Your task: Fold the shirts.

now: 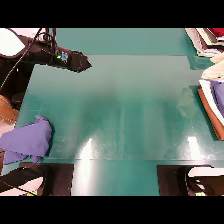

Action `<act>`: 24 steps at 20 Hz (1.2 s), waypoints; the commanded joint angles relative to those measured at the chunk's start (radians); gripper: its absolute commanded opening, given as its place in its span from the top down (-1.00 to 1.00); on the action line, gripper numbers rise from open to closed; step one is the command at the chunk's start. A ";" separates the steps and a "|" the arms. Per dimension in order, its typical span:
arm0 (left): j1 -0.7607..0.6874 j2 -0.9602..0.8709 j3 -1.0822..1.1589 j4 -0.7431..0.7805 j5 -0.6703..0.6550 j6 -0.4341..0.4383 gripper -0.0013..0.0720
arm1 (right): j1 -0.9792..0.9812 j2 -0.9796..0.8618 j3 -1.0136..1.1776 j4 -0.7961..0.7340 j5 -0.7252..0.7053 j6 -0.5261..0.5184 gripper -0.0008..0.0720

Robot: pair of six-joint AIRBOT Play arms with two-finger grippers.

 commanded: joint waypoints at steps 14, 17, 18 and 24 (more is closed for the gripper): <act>-0.001 0.001 0.000 -0.004 -0.037 0.004 0.90 | -0.340 0.388 -0.643 -0.418 0.187 -0.074 0.77; -0.001 0.001 0.000 -0.004 -0.037 0.004 0.91 | -0.393 0.435 -0.750 -0.473 0.179 -0.074 -0.17; -0.001 0.001 0.000 -0.004 -0.037 0.004 0.91 | -0.414 0.448 -0.774 -0.487 0.178 -0.074 -0.32; -0.001 0.001 0.000 -0.004 -0.037 0.004 0.90 | -0.479 0.504 -0.796 -0.428 0.161 -0.070 -0.32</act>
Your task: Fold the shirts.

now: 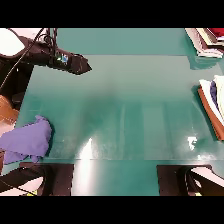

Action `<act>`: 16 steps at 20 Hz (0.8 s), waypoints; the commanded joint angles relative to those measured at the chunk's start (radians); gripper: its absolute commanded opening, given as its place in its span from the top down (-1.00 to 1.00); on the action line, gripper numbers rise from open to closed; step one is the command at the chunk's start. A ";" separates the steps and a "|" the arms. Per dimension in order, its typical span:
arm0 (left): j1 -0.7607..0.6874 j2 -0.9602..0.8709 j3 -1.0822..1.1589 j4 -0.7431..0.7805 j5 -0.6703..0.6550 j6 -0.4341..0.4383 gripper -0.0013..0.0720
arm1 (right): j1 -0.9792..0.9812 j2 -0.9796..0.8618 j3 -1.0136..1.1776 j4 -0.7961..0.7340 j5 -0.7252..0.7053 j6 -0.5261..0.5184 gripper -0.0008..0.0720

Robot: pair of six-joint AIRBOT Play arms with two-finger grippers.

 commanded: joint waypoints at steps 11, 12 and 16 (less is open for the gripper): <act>0.000 0.001 0.000 0.000 0.012 0.000 0.90 | 0.670 0.062 -0.018 0.441 -0.070 0.003 -0.24; 0.000 0.001 0.000 0.000 0.012 0.000 0.90 | 0.760 0.055 -0.018 0.440 -0.080 0.003 -0.19; 0.000 0.001 0.000 0.000 0.012 0.000 0.90 | 1.028 0.016 -0.018 0.440 -0.098 0.003 0.93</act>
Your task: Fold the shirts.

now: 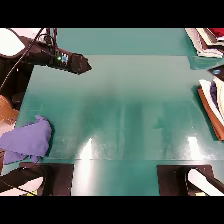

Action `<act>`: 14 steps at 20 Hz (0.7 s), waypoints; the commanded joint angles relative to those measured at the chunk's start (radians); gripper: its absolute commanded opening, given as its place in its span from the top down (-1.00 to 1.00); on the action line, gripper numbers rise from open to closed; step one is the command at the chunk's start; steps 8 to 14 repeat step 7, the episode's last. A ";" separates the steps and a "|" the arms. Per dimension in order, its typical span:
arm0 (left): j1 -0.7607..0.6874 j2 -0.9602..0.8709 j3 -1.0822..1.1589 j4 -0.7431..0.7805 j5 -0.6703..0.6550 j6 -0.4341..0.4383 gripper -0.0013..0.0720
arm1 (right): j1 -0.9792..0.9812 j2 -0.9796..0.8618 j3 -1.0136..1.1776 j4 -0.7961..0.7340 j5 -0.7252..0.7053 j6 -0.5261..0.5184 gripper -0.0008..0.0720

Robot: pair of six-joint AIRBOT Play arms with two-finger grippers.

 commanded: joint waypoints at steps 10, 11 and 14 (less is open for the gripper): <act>0.000 0.001 0.000 0.000 0.001 0.000 0.90 | 0.350 -0.063 0.000 0.016 -0.013 -0.001 0.93; 0.000 0.001 0.000 0.000 0.001 0.000 0.90 | 0.350 -0.063 0.000 0.016 -0.013 -0.001 0.93; 0.000 0.001 0.000 0.000 0.001 0.000 0.90 | 0.350 -0.063 0.000 0.016 -0.013 -0.001 0.93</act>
